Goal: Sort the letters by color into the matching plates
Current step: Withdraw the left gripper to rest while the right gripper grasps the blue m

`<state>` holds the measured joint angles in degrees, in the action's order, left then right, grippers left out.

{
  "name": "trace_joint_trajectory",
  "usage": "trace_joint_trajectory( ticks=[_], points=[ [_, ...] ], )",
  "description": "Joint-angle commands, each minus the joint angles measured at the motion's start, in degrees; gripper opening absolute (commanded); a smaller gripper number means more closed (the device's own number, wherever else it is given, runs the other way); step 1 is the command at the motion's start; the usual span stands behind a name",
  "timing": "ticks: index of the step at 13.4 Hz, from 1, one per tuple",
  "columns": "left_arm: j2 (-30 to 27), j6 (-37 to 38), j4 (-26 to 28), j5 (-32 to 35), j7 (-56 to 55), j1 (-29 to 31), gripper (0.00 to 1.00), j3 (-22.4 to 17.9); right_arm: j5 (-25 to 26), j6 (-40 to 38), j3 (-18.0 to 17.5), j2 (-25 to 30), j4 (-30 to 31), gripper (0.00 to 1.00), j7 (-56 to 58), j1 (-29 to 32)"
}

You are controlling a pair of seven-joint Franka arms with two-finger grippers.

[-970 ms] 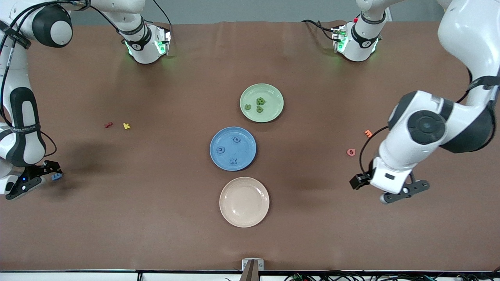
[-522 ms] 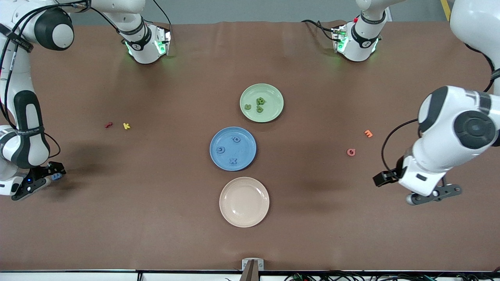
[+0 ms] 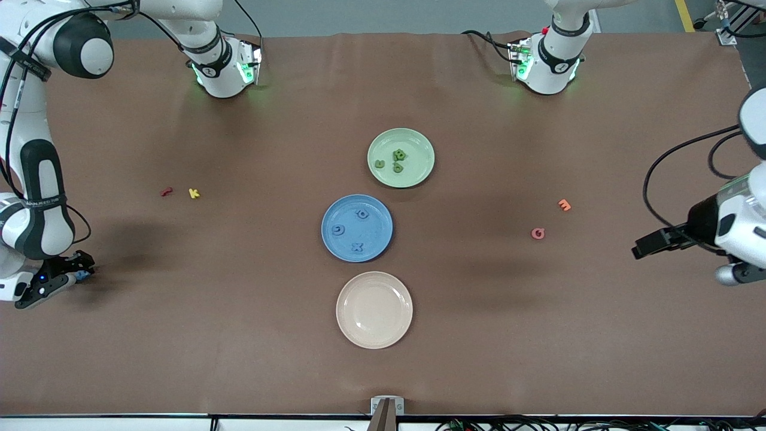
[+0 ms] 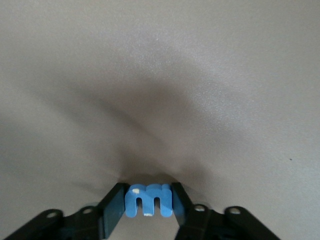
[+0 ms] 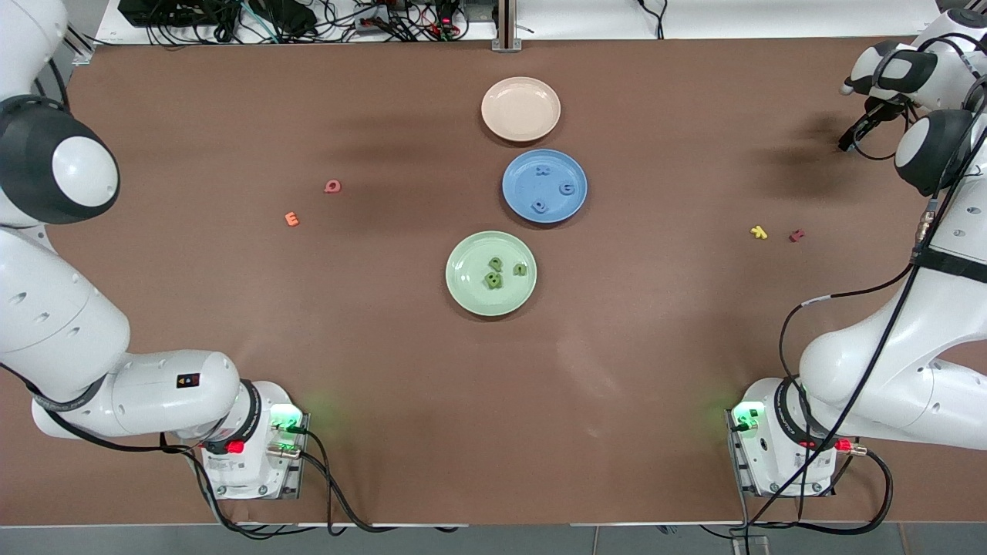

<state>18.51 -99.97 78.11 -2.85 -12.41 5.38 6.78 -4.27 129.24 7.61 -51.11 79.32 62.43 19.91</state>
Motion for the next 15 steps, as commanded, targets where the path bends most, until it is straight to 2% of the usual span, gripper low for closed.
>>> trace_joint_trajectory(
  ticks=[1, 3, 7, 12, 15],
  points=[
    [-3.48, 4.24, 1.61, -1.9, 1.95, -1.42, 1.0, -4.22, -0.39, -0.04, -1.02, -1.27, -0.48, 0.18, -0.29, 0.83],
    [-4.97, 7.23, 1.79, -1.9, 2.39, -1.34, 1.0, -5.54, -0.39, -0.13, -0.93, -1.18, -0.57, 0.13, -0.29, 0.65],
    [-7.52, 9.7, 2.22, -1.9, 6.88, -1.42, 1.0, -7.91, -0.65, -0.92, -1.02, 1.62, -0.57, 0.13, -0.64, -1.27],
    [-13.67, 9.71, 7.92, -1.55, 6.7, -1.42, 1.0, -8.53, 0.32, -13.29, -0.58, 7.24, -1.18, 0.13, -9.68, -6.37],
    [-16.83, 9.71, 10.83, -1.02, 6.7, -1.6, 1.0, -8.53, 0.58, -19.45, -0.66, 11.63, -0.92, 0.12, -19.94, -11.02]
  ],
)
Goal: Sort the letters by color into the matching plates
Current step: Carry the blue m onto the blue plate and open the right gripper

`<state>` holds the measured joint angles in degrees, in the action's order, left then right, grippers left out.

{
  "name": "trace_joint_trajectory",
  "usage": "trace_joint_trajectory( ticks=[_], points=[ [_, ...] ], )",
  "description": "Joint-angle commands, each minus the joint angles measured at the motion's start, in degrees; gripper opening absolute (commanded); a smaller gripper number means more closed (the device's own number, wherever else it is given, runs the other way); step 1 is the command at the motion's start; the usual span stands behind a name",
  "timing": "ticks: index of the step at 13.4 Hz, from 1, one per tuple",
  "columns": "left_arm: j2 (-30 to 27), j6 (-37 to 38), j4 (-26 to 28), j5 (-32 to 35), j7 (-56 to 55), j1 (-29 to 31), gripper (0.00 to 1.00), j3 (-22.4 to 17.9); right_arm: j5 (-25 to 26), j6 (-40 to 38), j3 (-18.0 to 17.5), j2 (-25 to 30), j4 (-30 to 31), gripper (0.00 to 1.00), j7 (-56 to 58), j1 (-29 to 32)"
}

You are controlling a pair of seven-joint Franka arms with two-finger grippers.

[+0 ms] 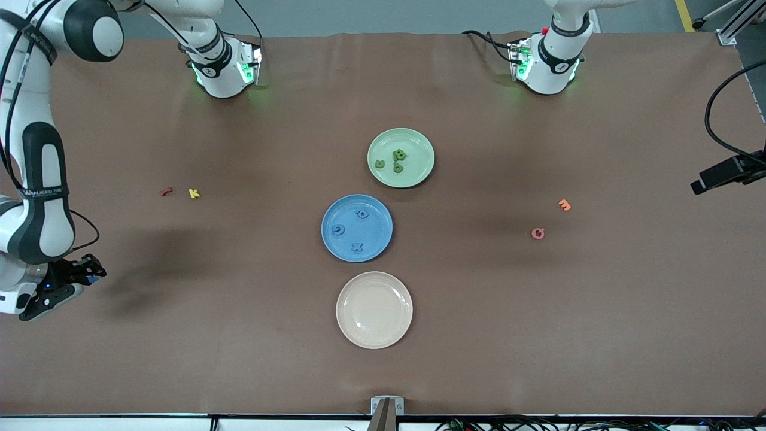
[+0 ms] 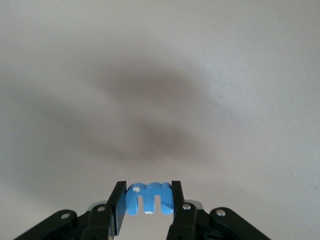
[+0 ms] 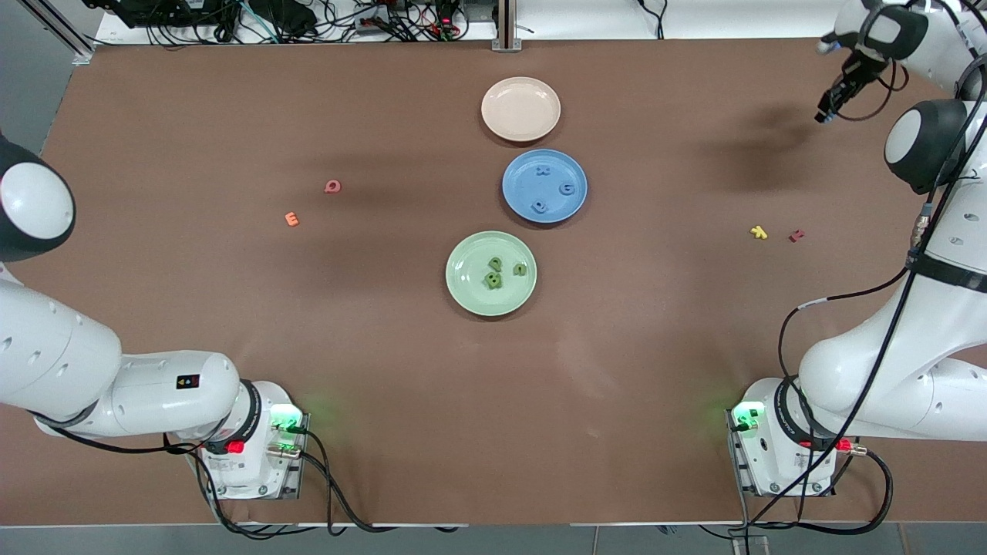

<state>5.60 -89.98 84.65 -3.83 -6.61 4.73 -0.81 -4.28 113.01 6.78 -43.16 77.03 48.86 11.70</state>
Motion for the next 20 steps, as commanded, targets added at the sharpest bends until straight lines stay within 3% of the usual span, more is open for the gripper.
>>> trace_joint_trajectory(
  ticks=[1, 3, 6, 11, 16, 20],
  points=[
    [-4.54, -0.28, 4.99, 0.22, 0.9, -1.3, 1.0, -0.95, 0.59, -5.93, 0.16, 5.0, 1.54, 0.12, -9.63, -4.73],
    [-6.03, 0.06, 5.87, 5.21, 0.81, -3.83, 1.0, -0.86, 0.59, -12.16, 0.08, 8.25, 1.72, 0.11, -18.49, -9.12],
    [-7.96, 0.95, 7.63, 5.59, 0.11, -4.03, 1.0, -0.43, 0.5, -18.68, -0.1, 11.51, 2.33, 0.11, -35.54, -17.21],
    [-11.65, 0.24, 11.66, 5.06, 0.81, -4.38, 1.0, 1.49, -4.23, -18.35, -0.36, 13.54, 6.02, 0.11, -61.29, -30.83],
    [-14.39, -0.37, 13.96, 5.15, 0.72, -4.2, 1.0, 6.6, -8.02, -7.74, -0.36, 11.18, 5.94, 0.11, -83.37, -43.67],
    [-14.47, -0.46, 14.22, 5.15, 0.63, -4.2, 1.0, 6.96, -8.46, 3.16, -0.36, 5.82, 5.94, 0.11, -94.45, -50.44]
  ],
)
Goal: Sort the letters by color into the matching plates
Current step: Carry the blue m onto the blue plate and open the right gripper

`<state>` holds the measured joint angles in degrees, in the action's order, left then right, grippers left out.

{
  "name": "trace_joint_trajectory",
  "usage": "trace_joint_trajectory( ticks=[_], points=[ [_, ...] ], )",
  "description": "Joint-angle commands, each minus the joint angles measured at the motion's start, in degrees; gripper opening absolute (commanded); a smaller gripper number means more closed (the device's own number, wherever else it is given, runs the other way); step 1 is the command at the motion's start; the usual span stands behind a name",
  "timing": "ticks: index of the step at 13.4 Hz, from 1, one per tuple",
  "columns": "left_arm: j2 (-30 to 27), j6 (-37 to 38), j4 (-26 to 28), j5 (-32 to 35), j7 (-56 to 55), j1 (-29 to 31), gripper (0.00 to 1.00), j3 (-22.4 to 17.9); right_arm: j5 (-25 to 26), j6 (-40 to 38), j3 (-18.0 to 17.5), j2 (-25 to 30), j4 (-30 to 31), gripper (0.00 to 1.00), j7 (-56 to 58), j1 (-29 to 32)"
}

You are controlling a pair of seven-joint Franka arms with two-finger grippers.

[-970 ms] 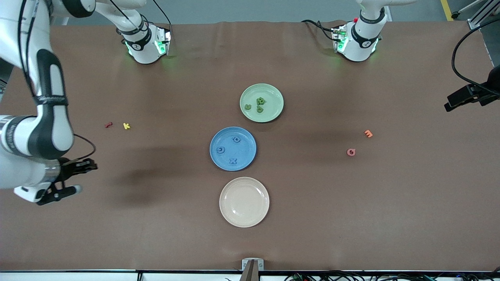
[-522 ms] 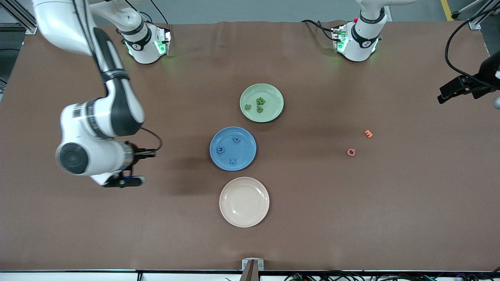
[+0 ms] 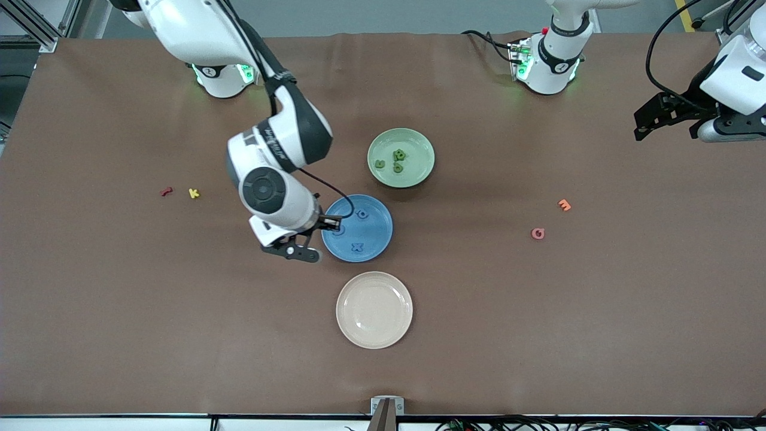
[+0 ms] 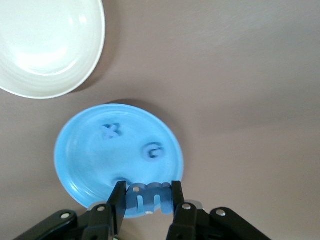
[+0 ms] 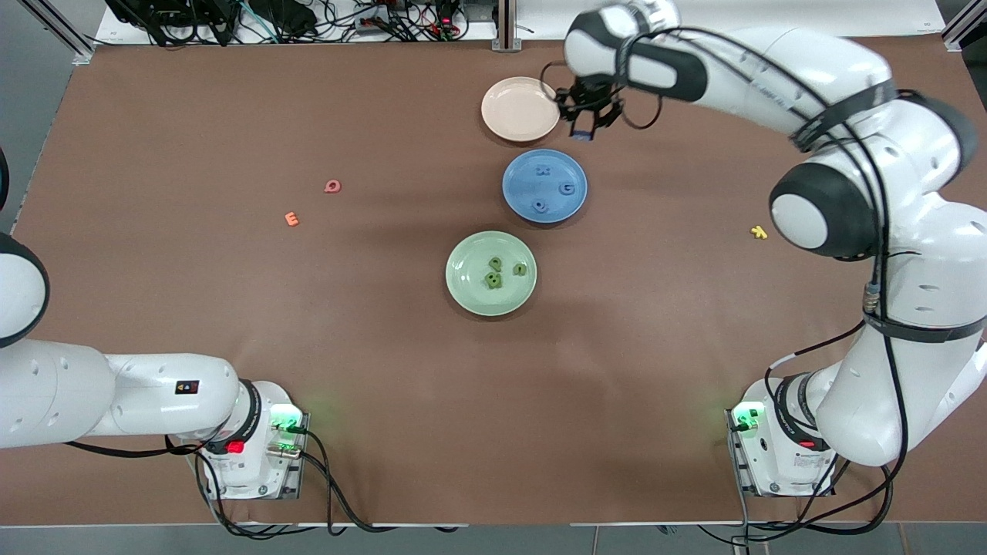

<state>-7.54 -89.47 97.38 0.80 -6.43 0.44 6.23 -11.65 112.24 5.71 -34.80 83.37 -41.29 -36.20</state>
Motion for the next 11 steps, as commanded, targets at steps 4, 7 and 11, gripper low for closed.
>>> trace_joint_trajectory(
  ticks=[4, 7, 11],
  points=[
    [-1.34, -0.8, 1.49, 0.43, 0.37, 0.44, 1.0, -0.16, -1.1, 10.79, 0.71, -6.59, -0.49, 0.11, -8.01, -5.37],
    [-1.25, -1.76, 1.32, 0.43, 0.37, 0.53, 1.0, -0.34, -1.18, 14.13, 0.71, -8.61, -0.49, 0.11, -8.28, -6.34],
    [-1.25, -2.11, 1.41, 0.43, 0.37, 0.62, 1.0, -0.51, -1.1, 16.42, 0.62, -10.81, -0.76, 0.11, -11.0, -7.31]
  ],
)
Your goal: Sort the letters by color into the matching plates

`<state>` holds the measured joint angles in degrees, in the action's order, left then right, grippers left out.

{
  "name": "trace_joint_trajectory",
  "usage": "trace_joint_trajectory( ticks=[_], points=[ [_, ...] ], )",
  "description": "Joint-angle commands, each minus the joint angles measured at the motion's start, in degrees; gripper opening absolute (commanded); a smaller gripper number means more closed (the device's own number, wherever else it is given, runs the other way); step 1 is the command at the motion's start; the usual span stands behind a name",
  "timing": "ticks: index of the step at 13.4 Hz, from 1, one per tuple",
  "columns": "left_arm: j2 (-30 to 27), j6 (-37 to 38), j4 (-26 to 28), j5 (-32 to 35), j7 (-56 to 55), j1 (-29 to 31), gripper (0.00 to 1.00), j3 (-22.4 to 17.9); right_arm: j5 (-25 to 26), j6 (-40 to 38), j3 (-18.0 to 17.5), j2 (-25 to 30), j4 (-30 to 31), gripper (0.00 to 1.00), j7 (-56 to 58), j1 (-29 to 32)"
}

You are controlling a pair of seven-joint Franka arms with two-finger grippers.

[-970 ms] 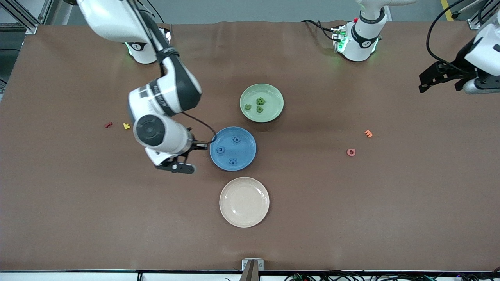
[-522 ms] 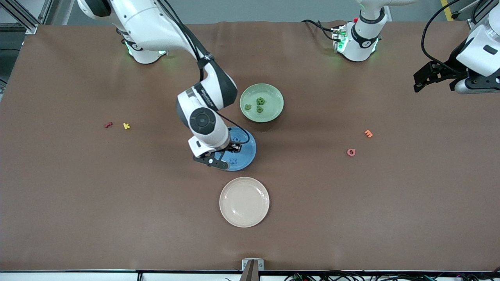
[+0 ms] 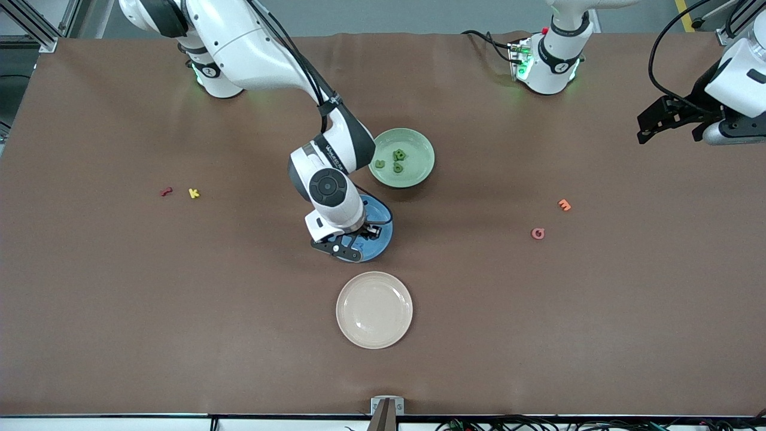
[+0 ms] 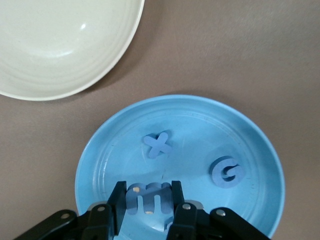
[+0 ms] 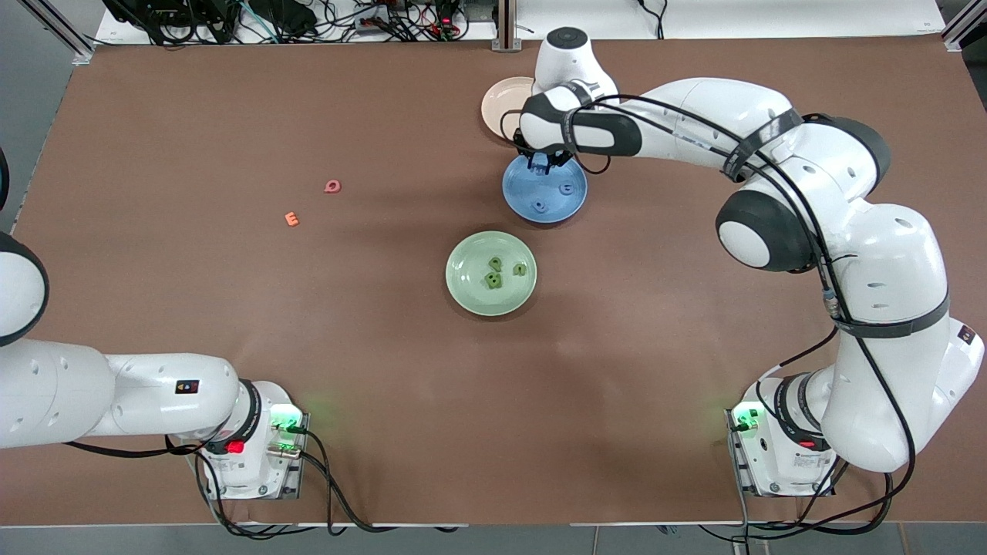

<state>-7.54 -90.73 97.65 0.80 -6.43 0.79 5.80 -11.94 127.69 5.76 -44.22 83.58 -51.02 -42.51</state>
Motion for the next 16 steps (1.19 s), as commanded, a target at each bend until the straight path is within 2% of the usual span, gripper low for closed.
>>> trace_joint_trajectory(
  ticks=[1, 4, 5, 6, 7, 8, 10, 11, 16],
  points=[
    [-1.25, -0.85, 1.05, 0.43, 0.37, 0.26, 1.0, -0.09, -0.81, 1.33, 0.66, -1.65, -0.97, 0.12, -1.36, -1.08],
    [-1.07, -0.85, 1.22, 0.43, 0.37, 0.26, 1.0, -0.26, -0.9, 1.33, 0.57, -1.83, -1.14, 0.17, -1.36, -1.78],
    [-1.16, -0.85, 1.14, 0.43, 0.37, 0.26, 1.0, -0.26, -0.9, 1.33, 0.57, -1.83, -1.14, 0.24, -1.28, -1.7],
    [-1.16, -0.85, 1.14, 0.43, 0.37, 0.26, 1.0, -0.26, -0.9, 1.33, 0.57, -1.83, -1.14, 0.45, -1.27, -1.69],
    [-1.16, -0.94, 1.14, 0.43, 0.37, 0.26, 1.0, -0.26, -0.81, 1.24, 0.66, -1.83, -1.14, 0.82, -1.27, -1.69],
    [-1.07, -0.94, 1.14, 0.43, 0.37, 0.26, 1.0, -0.26, -0.72, 0.98, 0.66, -1.48, -1.23, 1.0, -1.27, -1.87],
    [-1.07, -0.94, 1.14, 0.43, 0.37, 0.26, 1.0, -0.26, -0.72, -0.68, 0.66, -0.26, -1.23, 1.0, -0.92, -2.04],
    [-1.16, -0.85, 1.14, 0.43, 0.63, 0.26, 1.0, -0.26, -0.63, -4.17, 0.66, 1.23, -1.32, 1.0, -1.01, -2.13],
    [-1.34, -0.76, 1.05, 0.43, 0.72, 0.17, 1.0, -0.09, -0.28, -28.42, 1.01, 19.49, -0.09, 1.0, 0.21, 0.32]
  ],
)
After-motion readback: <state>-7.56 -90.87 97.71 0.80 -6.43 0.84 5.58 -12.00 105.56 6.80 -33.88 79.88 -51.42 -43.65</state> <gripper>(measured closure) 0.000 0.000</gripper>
